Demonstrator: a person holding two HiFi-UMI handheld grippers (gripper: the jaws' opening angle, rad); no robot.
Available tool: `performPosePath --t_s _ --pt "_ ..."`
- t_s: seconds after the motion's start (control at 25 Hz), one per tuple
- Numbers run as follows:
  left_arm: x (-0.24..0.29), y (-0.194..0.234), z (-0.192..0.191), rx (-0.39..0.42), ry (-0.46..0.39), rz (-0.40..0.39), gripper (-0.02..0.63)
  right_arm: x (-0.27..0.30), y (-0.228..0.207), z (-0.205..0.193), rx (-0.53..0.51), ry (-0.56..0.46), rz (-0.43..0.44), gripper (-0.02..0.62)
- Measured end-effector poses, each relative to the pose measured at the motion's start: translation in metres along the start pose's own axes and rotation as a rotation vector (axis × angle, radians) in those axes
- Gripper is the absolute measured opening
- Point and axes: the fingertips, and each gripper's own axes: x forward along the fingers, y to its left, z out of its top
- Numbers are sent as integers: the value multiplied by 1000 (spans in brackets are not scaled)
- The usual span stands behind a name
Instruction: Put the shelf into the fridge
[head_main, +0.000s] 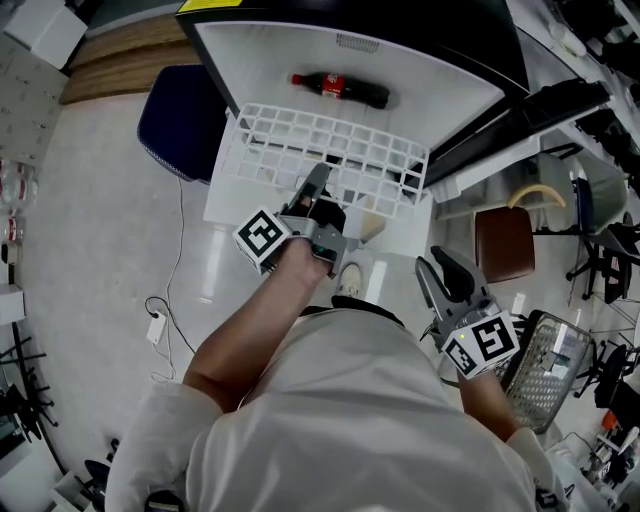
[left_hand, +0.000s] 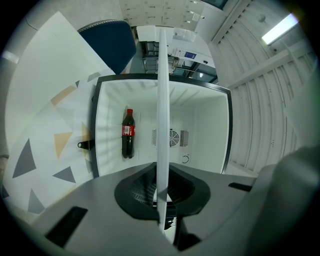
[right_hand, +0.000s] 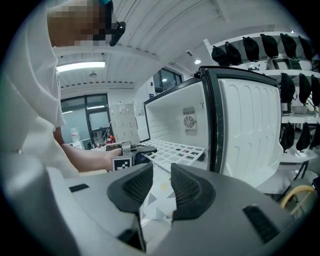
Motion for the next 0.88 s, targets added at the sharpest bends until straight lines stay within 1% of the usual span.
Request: performPosePath --t_s 0.32,0.64,0.88 --pt "4 0 4 22 -7 2 35 0 -3 1 5 -5 -9 120" --pt "7 4 5 23 -17 -5 35 -2 -4 -3 10 3 -17 120" --pt "6 2 5 28 -41 -8 34 -1 -4 -5 12 14 -11 120"
